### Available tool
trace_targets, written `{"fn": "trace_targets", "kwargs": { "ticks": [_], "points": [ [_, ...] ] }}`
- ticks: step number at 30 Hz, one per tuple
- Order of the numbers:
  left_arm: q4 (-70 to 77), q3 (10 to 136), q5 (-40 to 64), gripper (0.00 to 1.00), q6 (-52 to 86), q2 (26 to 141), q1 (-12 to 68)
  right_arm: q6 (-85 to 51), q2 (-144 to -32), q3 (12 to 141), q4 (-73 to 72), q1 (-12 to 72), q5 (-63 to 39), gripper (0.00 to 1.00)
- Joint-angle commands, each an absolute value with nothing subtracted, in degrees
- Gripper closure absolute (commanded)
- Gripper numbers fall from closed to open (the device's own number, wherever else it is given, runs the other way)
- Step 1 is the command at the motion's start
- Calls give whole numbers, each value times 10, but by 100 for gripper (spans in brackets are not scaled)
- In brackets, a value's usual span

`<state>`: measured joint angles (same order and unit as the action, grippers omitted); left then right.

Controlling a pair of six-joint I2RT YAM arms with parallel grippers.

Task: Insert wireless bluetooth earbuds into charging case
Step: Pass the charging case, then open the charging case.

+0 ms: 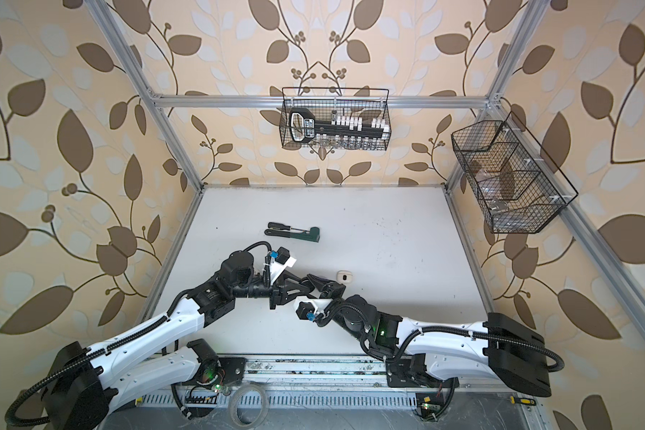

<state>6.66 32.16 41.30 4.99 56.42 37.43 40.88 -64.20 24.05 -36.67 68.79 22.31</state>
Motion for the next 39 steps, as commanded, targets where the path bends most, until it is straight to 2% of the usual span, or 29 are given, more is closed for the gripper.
{"fn": "trace_targets", "kwargs": {
  "ticks": [1, 3, 5, 7, 9, 11, 14, 17, 22, 28, 34, 39],
  "points": [
    [65, 343, 428, 75, 32, 569, 383, 418, -646, 264, -403, 693, 217, 75],
    [66, 344, 427, 79, 29, 573, 384, 417, -644, 264, -400, 693, 213, 75],
    [64, 345, 423, 88, 26, 577, 385, 411, -641, 264, -395, 693, 209, 72],
    [66, 344, 414, 99, 23, 578, 385, 392, -636, 266, -385, 693, 211, 60],
    [76, 337, 397, 100, 20, 576, 385, 364, -621, 264, -368, 693, 204, 47],
    [90, 326, 361, 100, 18, 570, 385, 331, -595, 245, -364, 693, 188, 39],
    [120, 302, 300, 100, 12, 555, 385, 281, -547, 198, -393, 690, 187, 32],
    [197, 249, 300, 100, -15, 535, 385, 210, -493, 169, -392, 666, 150, 26],
    [247, 212, 360, 100, -62, 520, 394, 120, -469, 174, -374, 629, 119, 25],
    [228, 221, 383, 100, -88, 530, 406, 117, -518, 197, -367, 629, 135, 27],
    [212, 232, 380, 100, -90, 538, 409, 122, -542, 198, -371, 629, 100, 29],
    [202, 234, 394, 100, -96, 534, 412, 125, -564, 204, -371, 629, 131, 31]
  ]
}}
